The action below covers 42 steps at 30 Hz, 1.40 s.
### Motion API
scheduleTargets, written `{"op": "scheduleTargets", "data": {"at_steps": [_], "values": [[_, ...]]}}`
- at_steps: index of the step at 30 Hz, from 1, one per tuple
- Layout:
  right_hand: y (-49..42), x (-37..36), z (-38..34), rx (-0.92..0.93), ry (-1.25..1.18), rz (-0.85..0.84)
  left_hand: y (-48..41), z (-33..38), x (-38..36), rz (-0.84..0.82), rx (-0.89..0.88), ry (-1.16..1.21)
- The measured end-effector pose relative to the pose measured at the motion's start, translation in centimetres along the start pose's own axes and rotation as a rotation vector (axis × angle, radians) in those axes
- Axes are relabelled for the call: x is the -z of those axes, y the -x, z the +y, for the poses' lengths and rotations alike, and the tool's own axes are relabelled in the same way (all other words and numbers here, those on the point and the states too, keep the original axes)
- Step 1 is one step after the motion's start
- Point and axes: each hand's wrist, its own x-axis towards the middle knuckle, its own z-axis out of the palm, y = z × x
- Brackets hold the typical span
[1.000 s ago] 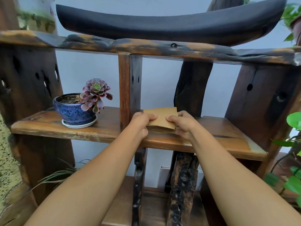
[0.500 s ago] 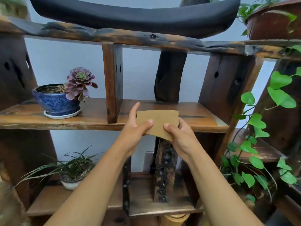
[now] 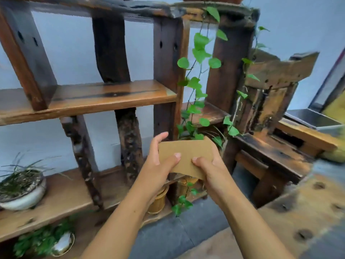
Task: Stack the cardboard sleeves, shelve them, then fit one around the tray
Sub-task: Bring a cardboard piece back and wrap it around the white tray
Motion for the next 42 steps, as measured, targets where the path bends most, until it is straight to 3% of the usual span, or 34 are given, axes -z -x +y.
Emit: {"op": "scheduleTargets", "data": {"at_steps": [4, 9, 17, 31, 42], "values": [[6.4, 9.3, 1.0, 0.001, 0.021, 0.162, 2.6, -1.8, -9.9, -0.116, 0.071, 0.007], [16.2, 21.5, 1.4, -0.011, -0.025, 0.44, 6.3, -3.2, -23.9, -0.391, 0.159, 0.016], [30.8, 33.8, 1.0, 0.019, -0.067, 0.865, 13.8, -3.6, -41.7, -0.811, 0.19, 0.032], [50.0, 39.0, 2.4, 0.032, -0.119, 1.68, 26.7, -7.0, -62.5, -1.676, 0.333, 0.075], [53.5, 33.4, 3.8, 0.086, -0.31, 2.254, 34.8, -7.2, -66.9, -2.245, 0.411, 0.027]]}}
